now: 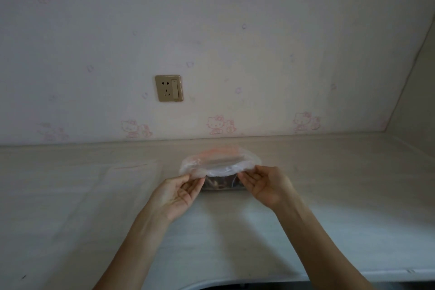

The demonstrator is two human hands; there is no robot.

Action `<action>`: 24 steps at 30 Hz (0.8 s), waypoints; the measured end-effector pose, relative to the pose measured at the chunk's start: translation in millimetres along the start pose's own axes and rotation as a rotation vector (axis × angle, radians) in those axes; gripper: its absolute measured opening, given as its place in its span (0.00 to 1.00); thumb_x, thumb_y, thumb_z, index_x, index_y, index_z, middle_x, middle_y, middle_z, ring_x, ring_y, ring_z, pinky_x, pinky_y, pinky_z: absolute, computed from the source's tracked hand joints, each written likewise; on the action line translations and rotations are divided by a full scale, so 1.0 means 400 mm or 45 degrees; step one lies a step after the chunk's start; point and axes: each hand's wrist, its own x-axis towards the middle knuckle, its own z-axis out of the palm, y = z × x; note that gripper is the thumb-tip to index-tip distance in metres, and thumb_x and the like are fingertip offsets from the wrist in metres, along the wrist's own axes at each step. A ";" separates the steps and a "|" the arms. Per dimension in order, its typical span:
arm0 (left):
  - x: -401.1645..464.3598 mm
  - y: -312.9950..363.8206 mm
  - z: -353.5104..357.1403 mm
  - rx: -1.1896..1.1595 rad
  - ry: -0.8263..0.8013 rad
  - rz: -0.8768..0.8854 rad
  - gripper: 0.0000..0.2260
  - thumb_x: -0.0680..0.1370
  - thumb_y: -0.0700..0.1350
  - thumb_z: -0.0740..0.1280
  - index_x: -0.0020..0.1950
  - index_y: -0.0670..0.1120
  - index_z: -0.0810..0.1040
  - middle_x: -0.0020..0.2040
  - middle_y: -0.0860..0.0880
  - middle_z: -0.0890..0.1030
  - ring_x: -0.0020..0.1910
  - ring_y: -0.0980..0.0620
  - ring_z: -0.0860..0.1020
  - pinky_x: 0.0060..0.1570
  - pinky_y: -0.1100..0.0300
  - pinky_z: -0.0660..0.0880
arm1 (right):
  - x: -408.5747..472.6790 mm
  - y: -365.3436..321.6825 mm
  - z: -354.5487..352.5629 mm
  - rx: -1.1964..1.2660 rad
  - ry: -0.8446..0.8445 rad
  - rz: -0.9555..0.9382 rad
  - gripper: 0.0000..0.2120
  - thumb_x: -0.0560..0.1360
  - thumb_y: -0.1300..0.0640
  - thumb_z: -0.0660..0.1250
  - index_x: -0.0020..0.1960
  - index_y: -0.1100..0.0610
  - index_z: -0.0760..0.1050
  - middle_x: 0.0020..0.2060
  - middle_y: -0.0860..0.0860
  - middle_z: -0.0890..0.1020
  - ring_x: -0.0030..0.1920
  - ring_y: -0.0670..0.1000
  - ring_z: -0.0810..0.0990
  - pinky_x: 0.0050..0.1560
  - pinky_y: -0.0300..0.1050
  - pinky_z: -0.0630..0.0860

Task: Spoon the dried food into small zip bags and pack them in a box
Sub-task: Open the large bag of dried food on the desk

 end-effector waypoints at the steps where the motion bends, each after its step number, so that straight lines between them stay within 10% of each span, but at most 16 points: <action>1: -0.001 -0.007 0.006 -0.022 -0.003 0.000 0.10 0.83 0.30 0.57 0.54 0.33 0.78 0.42 0.35 0.86 0.38 0.41 0.88 0.36 0.45 0.85 | -0.001 0.007 0.007 0.010 0.014 -0.007 0.13 0.83 0.69 0.52 0.50 0.70 0.75 0.40 0.65 0.83 0.41 0.61 0.84 0.31 0.51 0.85; 10: -0.002 -0.031 0.028 0.414 0.151 0.106 0.16 0.76 0.34 0.53 0.56 0.33 0.77 0.50 0.36 0.84 0.49 0.40 0.83 0.45 0.47 0.81 | 0.043 0.044 0.041 -0.691 0.407 -0.190 0.18 0.78 0.70 0.52 0.64 0.72 0.73 0.58 0.69 0.80 0.59 0.68 0.81 0.56 0.63 0.82; 13: 0.001 -0.002 0.026 0.735 0.283 0.172 0.12 0.79 0.41 0.61 0.56 0.36 0.79 0.44 0.38 0.86 0.42 0.42 0.85 0.44 0.49 0.81 | 0.027 0.022 0.026 -1.037 0.420 -0.408 0.14 0.81 0.60 0.52 0.63 0.61 0.72 0.55 0.63 0.81 0.50 0.62 0.84 0.44 0.56 0.85; 17: 0.031 0.014 0.010 1.575 0.548 0.660 0.32 0.76 0.54 0.75 0.74 0.41 0.69 0.66 0.43 0.78 0.60 0.44 0.80 0.58 0.49 0.78 | 0.013 0.020 0.019 -1.638 0.341 -0.755 0.25 0.80 0.47 0.63 0.72 0.55 0.63 0.54 0.58 0.81 0.43 0.59 0.86 0.38 0.48 0.81; 21: 0.050 0.023 -0.006 2.132 0.205 1.380 0.18 0.75 0.42 0.76 0.60 0.53 0.75 0.68 0.52 0.69 0.66 0.50 0.74 0.57 0.58 0.71 | 0.007 0.026 0.025 -2.446 0.397 -1.215 0.28 0.78 0.44 0.69 0.71 0.52 0.64 0.64 0.54 0.70 0.55 0.59 0.80 0.46 0.49 0.75; 24: 0.065 0.044 -0.002 2.361 0.034 1.248 0.11 0.77 0.39 0.74 0.49 0.56 0.81 0.76 0.49 0.69 0.76 0.49 0.67 0.72 0.54 0.66 | 0.011 0.004 0.036 -2.747 0.177 -1.441 0.18 0.78 0.56 0.67 0.68 0.51 0.73 0.75 0.55 0.65 0.70 0.58 0.70 0.65 0.52 0.72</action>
